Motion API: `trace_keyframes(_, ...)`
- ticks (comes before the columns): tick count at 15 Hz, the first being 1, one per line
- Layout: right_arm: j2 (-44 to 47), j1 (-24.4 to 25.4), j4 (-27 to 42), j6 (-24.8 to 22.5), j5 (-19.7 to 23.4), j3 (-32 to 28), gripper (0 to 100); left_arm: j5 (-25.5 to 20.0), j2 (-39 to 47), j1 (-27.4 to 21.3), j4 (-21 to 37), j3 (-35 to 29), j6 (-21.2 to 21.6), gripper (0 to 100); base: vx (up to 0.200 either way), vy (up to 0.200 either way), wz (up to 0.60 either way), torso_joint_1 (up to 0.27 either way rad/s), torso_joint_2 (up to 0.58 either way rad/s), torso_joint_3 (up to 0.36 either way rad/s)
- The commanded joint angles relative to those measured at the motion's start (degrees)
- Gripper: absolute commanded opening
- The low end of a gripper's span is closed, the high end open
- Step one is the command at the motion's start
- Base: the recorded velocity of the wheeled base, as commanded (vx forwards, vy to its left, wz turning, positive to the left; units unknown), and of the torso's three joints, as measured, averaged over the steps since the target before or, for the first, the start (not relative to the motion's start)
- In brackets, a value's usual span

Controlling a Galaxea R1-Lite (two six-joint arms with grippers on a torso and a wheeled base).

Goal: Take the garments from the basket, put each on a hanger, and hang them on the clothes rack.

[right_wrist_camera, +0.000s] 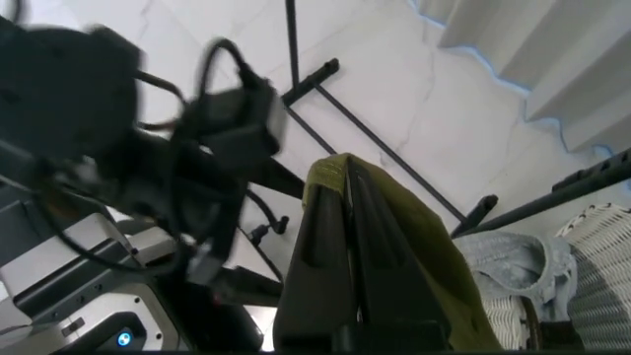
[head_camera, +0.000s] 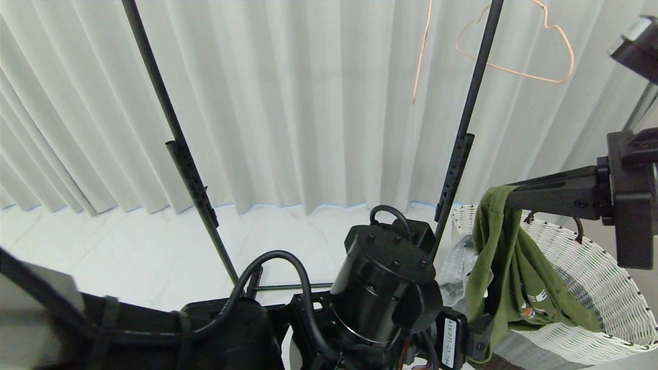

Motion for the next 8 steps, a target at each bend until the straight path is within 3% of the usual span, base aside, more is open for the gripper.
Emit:
trace_keyframes(1, -1.0, 0.3, 0.1, 0.0, 0.0, 0.2, 0, 0.1, 4.7, 0.4, -1.6, -1.2, -0.2, 100, 0.000, 0.000, 0.00, 0.000, 0.00, 0.000)
trace_keyframes(8, -3.0, 0.3, 0.4, 0.0, -0.2, 0.5, 0, 2.0, 12.2, 2.3, -4.9, -1.1, -0.3, 100, 0.000, 0.000, 0.00, 0.000, 0.00, 0.000)
